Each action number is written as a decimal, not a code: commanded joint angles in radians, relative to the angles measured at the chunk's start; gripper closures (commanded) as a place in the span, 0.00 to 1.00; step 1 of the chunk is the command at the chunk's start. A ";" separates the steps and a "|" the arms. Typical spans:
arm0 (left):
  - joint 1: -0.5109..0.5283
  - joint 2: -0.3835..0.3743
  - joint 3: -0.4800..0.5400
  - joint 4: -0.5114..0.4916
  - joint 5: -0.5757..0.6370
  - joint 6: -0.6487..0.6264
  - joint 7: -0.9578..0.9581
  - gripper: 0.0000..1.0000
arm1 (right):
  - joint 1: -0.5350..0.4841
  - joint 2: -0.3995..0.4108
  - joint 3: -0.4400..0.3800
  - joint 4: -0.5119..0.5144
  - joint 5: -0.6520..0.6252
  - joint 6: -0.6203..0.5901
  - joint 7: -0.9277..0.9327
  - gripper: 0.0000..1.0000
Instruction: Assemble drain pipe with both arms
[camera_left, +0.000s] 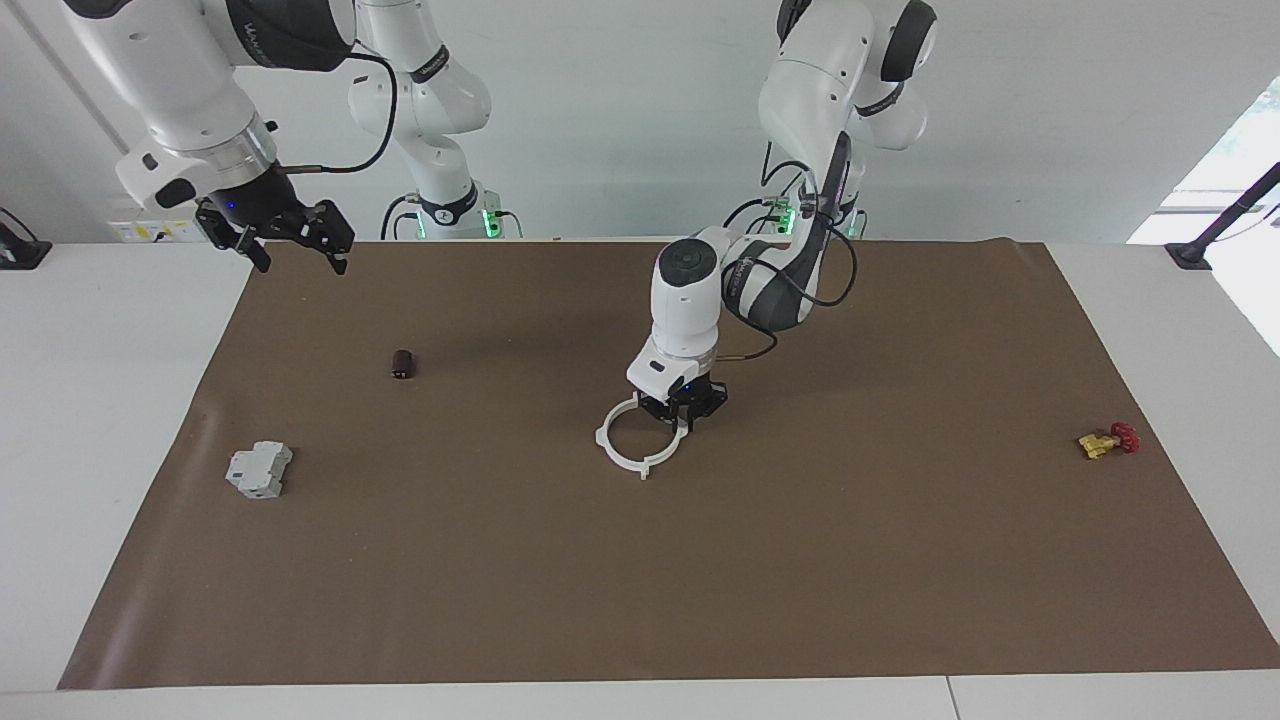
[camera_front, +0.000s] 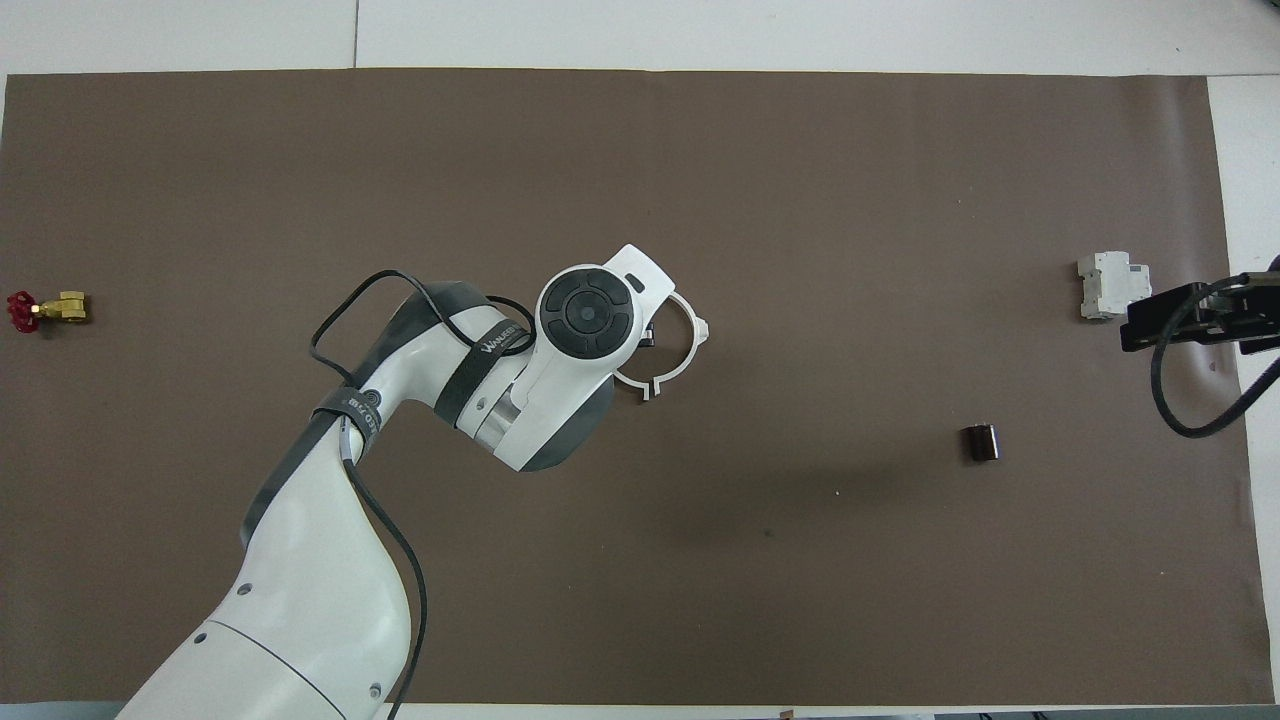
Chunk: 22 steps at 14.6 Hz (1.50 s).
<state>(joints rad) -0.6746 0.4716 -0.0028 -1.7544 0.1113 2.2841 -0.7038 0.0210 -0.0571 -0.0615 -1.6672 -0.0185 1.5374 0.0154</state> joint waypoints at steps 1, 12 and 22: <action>-0.013 -0.008 0.010 -0.020 -0.041 0.022 -0.017 1.00 | -0.013 -0.001 0.009 0.000 0.009 0.013 -0.028 0.00; 0.009 -0.005 0.012 -0.019 -0.075 0.054 -0.019 1.00 | -0.015 0.000 0.009 0.000 0.009 0.029 -0.028 0.00; -0.005 -0.008 0.012 -0.034 -0.073 0.043 -0.019 1.00 | -0.013 -0.001 0.009 0.000 0.009 0.027 -0.026 0.00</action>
<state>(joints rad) -0.6669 0.4721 0.0034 -1.7645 0.0503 2.3138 -0.7162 0.0212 -0.0571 -0.0604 -1.6660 -0.0182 1.5508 0.0152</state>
